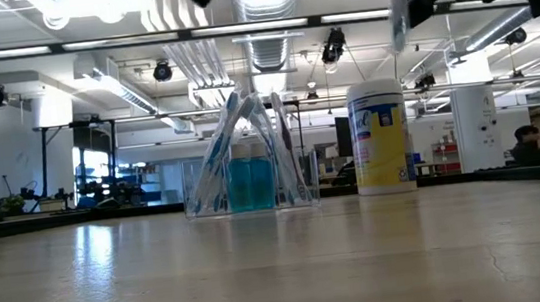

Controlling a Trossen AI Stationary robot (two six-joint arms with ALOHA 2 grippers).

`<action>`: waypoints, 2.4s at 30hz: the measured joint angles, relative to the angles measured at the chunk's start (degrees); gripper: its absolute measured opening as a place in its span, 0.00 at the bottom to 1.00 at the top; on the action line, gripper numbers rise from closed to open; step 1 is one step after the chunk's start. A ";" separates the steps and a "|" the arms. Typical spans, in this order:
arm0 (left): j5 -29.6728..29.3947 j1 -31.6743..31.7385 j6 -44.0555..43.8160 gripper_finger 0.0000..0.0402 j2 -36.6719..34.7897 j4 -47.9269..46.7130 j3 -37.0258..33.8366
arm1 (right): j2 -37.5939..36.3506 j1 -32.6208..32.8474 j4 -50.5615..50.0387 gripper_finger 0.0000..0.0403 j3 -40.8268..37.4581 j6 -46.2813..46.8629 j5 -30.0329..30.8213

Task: Pick & Place toothbrushing station
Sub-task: Put the blue toothbrush into the transparent organizer

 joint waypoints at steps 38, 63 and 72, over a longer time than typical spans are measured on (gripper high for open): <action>-5.13 -1.77 -6.90 0.01 -62.07 21.33 -55.57 | -46.22 -6.84 -42.75 0.04 -0.20 1.13 1.91; -6.53 -1.77 -3.88 0.02 -63.02 22.98 -56.28 | -53.86 -7.30 -29.77 0.04 -17.66 11.11 11.58; -6.51 -1.77 -3.20 0.04 -63.00 20.96 -56.32 | -53.78 -7.30 -29.76 0.04 -18.12 12.46 12.46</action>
